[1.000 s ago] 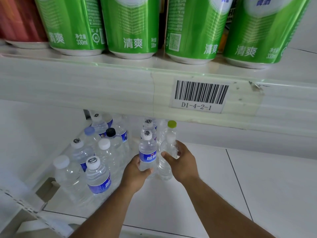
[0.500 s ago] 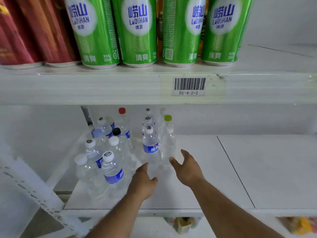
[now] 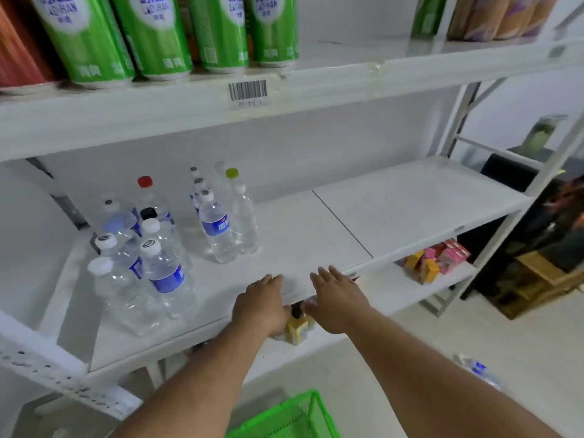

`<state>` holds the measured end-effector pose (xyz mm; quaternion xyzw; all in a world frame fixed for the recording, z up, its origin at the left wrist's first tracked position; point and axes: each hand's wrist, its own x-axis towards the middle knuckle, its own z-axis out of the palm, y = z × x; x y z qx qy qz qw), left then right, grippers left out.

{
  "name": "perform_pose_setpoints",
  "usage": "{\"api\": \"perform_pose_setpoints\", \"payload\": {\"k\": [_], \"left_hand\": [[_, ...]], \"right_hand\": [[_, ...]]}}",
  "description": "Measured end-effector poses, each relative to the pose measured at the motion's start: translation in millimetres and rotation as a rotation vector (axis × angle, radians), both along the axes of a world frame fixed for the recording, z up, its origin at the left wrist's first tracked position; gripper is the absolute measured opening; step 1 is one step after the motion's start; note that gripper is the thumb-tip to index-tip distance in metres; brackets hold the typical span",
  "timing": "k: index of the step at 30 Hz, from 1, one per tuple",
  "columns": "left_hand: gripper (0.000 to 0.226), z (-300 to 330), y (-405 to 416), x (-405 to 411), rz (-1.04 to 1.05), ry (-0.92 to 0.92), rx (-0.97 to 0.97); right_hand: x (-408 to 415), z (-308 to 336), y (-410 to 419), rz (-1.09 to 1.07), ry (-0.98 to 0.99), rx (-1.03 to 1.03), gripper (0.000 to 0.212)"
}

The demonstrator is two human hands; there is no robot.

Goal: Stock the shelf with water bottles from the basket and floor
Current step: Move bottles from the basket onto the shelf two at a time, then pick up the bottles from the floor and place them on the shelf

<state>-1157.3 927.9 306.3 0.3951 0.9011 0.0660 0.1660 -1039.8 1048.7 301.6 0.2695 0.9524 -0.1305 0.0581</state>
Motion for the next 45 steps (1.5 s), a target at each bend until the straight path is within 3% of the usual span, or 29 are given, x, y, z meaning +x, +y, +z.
{"api": "perform_pose_setpoints", "payload": {"k": [12,25,45], "left_hand": [[0.068,-57,99,177,-0.33,-0.128,-0.14],[0.069,-87,205,356,-0.34,-0.209,-0.247],[0.068,-140,442,376,-0.283,-0.35,-0.238]], "right_hand": [[213,-68,53,-0.347,-0.176,-0.155,0.081],[422,-99,150,-0.481,-0.225,-0.23,0.073],[448,-112,375,-0.431,-0.332,-0.25,0.07]]}}
